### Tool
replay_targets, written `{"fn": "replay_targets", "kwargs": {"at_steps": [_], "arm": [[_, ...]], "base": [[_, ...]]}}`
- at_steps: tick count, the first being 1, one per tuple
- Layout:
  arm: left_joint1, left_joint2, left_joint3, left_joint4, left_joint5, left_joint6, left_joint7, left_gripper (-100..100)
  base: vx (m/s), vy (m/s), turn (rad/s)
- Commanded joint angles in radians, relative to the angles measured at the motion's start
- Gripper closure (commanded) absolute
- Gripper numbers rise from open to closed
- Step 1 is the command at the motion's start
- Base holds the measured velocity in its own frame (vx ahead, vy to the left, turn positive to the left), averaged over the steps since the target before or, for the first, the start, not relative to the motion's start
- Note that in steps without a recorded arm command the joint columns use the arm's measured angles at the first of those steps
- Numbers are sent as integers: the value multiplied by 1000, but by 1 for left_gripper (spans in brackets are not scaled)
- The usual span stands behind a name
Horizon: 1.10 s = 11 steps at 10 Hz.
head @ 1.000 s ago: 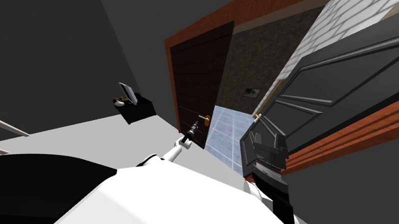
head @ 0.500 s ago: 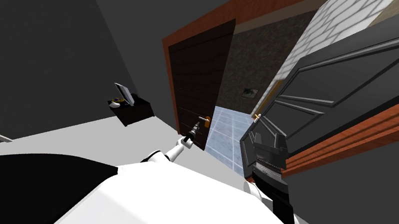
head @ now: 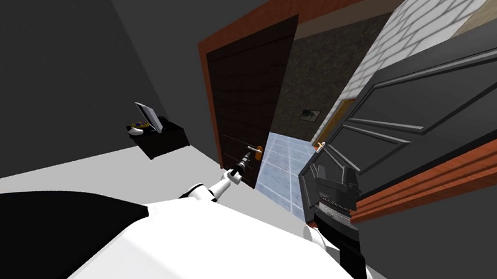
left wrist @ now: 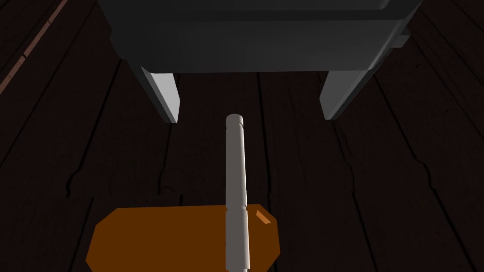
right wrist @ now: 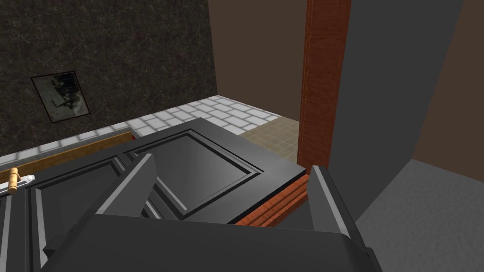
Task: Push the door open
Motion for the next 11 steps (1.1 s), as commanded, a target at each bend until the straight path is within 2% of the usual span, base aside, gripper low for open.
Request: {"fn": "replay_targets", "kwargs": {"at_steps": [1, 2, 3, 4, 7, 9, 11], "arm": [[-16, -5, 0, 29, 0, -7, 1, -100], [-28, -9, -2, 48, 0, -5, 2, -100], [-21, -5, -2, 36, 0, -5, 3, -100], [-23, 10, 1, 40, 1, -6, 2, -100], [-24, 21, 6, 43, 2, -6, 1, -100], [-24, 20, 10, 45, 3, -7, -1, -100], [-25, 11, 14, 47, 4, -8, -2, -100]], "base": [[34, 35, -13], [29, 34, -29], [14, 16, -9], [101, -37, -28], [172, -43, -20], [189, -69, -23], [185, -25, -21]]}}
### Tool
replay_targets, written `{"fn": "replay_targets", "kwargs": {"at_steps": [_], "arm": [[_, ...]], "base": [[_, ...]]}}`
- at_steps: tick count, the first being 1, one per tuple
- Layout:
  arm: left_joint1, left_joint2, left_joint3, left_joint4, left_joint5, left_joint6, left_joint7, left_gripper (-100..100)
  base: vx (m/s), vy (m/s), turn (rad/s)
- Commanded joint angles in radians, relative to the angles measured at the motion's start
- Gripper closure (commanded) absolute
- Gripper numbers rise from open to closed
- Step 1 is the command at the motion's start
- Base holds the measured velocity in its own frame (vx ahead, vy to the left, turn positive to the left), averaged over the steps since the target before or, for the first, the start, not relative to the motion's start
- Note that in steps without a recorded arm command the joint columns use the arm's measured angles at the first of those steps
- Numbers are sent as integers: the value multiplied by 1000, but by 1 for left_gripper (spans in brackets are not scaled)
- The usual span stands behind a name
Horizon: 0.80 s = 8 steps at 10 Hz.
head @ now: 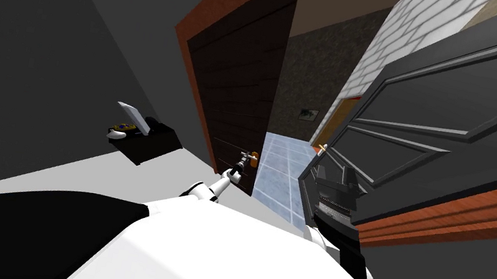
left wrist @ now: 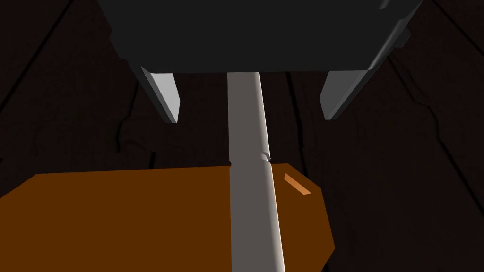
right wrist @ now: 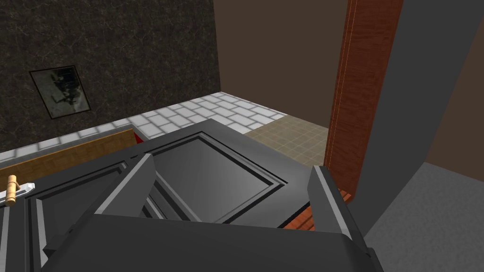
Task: Push the door open
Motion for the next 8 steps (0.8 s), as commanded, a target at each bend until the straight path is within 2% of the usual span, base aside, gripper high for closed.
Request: {"fn": "replay_targets", "kwargs": {"at_steps": [1, 2, 3, 8], "arm": [[-2, -10, 3, 4, 1, -1, -1, -100], [-4, -7, 3, 4, 1, 0, -1, -100], [-4, -7, 3, 4, 1, 0, -1, 100], [-4, -7, 3, 4, 1, 0, -1, 100]], "base": [[167, -23, -15], [73, -7, -1], [-10, 1, 3], [-6, 1, -4]]}}
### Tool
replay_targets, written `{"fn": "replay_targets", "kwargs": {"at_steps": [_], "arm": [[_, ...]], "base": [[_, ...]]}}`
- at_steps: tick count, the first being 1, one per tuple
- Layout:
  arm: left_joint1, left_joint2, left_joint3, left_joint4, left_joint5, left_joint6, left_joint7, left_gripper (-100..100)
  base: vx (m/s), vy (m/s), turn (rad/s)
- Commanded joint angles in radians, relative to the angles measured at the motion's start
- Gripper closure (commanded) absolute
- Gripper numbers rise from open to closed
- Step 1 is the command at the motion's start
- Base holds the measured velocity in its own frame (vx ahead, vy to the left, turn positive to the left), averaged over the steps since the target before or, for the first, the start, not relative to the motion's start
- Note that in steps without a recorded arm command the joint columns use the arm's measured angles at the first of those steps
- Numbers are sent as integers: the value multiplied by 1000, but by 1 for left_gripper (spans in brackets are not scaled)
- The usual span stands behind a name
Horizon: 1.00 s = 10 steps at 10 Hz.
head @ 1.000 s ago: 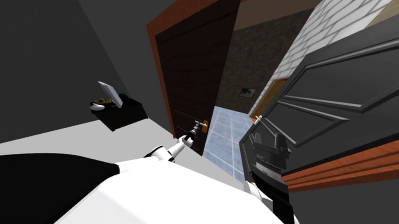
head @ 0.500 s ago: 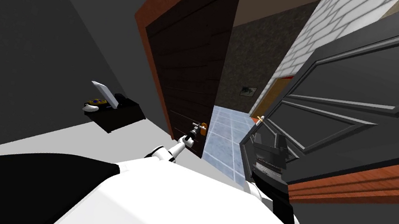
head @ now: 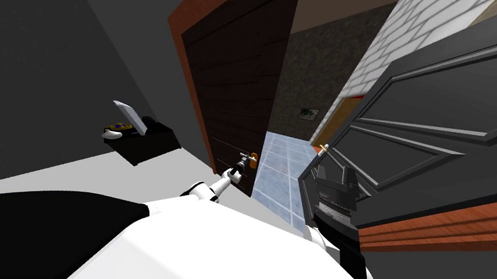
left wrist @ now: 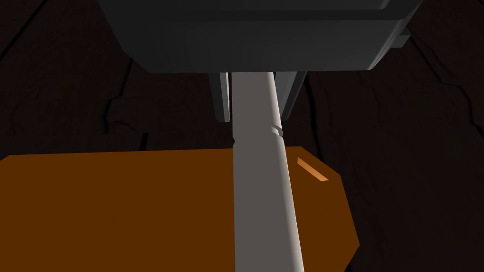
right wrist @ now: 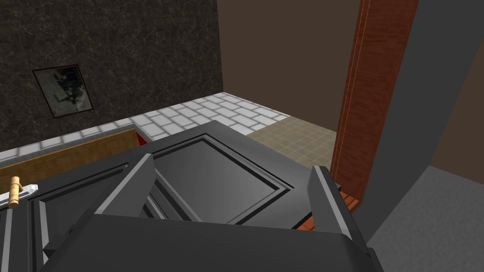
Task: Push the door open
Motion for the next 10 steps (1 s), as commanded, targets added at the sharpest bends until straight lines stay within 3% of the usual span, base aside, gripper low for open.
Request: {"fn": "replay_targets", "kwargs": {"at_steps": [1, 6, 10], "arm": [[1, 12, 13, 1, 4, 0, -4, 100], [5, 37, 48, 5, 16, -1, -14, 100], [9, 61, 92, 10, 30, -3, -28, 100]], "base": [[90, -64, 25], [152, -95, 42], [183, -151, 69]]}}
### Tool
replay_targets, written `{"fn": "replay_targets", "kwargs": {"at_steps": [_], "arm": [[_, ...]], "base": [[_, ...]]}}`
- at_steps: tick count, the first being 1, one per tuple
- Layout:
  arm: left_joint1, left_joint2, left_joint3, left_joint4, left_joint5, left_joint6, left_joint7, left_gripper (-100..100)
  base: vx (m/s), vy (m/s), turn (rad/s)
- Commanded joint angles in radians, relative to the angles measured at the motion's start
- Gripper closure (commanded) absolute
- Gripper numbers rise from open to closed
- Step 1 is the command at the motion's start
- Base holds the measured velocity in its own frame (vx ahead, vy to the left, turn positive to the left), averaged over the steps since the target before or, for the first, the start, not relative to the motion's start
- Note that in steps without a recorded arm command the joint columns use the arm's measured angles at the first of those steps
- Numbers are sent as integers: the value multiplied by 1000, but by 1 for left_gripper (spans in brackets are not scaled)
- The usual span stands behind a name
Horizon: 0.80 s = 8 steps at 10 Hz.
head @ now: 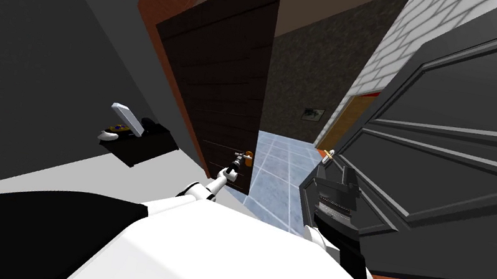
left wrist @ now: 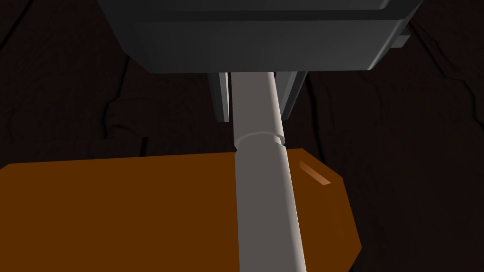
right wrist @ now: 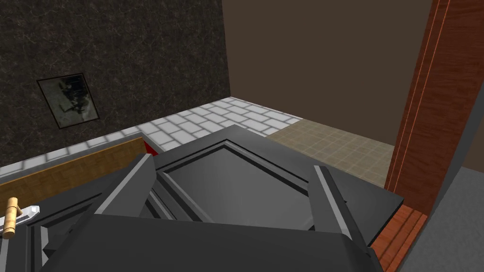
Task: Push the door open
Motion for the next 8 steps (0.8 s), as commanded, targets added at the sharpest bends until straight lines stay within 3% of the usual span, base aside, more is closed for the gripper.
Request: {"fn": "replay_targets", "kwargs": {"at_steps": [1, 2, 8], "arm": [[-16, 14, 19, 29, 5, -20, -7, 100], [-14, 22, 37, 31, 11, -21, -12, 100], [-11, 36, 68, 34, 21, -22, -21, 100]], "base": [[129, -117, 63], [148, -99, 59], [102, -94, 48]]}}
